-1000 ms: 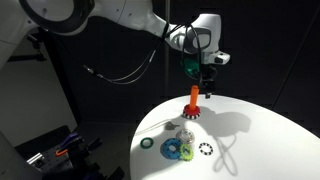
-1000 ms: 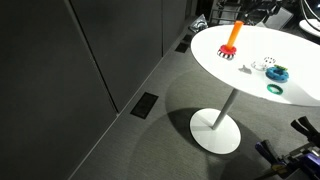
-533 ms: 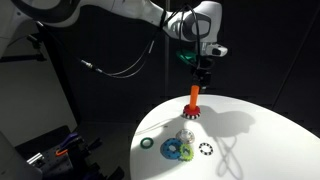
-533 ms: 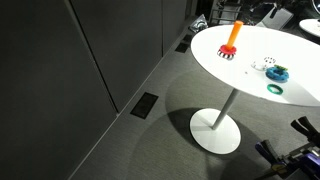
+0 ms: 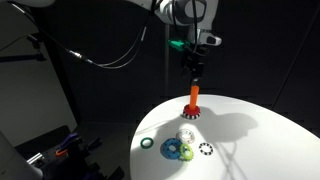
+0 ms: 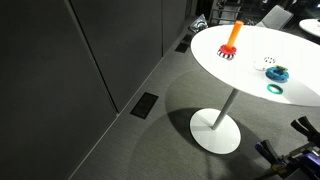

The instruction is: Remove the top two circular objects on the orange object then put the pink object

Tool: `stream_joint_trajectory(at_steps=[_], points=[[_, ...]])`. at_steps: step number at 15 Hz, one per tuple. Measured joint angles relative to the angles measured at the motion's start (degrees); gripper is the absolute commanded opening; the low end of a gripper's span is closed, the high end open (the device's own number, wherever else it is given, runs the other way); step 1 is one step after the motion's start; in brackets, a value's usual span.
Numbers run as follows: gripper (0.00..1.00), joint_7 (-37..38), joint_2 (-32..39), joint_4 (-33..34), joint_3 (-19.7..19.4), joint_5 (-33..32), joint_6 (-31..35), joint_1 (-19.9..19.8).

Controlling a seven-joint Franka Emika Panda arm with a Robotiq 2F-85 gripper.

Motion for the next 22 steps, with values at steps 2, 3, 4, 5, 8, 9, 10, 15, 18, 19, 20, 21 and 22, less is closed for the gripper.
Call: stream_joint_trajectory(at_steps=[2,3,4,5,8,9,10,15,18,19,20,21,22], points=[[1.0,-1.4,-3.4,-4.0,0.1,-0.6,-0.2,0.4],[1.0,-2.0,-5.3,-6.3,0.2,-1.0,-0.2,0.6],[1.0,-2.8,-7.3,-8.7,0.2,-1.3,-0.1,0.9],[1.0,-3.4,-9.2,-11.1,0.3,-1.5,-0.1,1.1],[1.0,-5.3,-15.4,-18.7,0.5,-2.3,0.9,1.6],[1.0,-5.8,-17.4,-21.3,0.5,-2.8,1.8,1.8],[1.0,-6.2,-19.5,-23.9,0.5,-3.4,3.0,2.0],[1.0,-7.0,-29.2,-36.1,0.8,-6.0,9.7,2.5],[1.0,-7.0,-34.5,-42.4,1.1,-7.0,15.1,2.6],[1.0,-7.0,-36.0,-44.2,1.2,-7.2,16.7,2.6],[1.0,-7.0,-37.5,-45.9,1.2,-7.4,18.1,2.6],[1.0,-7.0,-38.8,-47.5,1.3,-7.4,19.4,2.6],[1.0,-7.0,-40.0,-48.9,1.3,-7.5,20.2,2.6]])
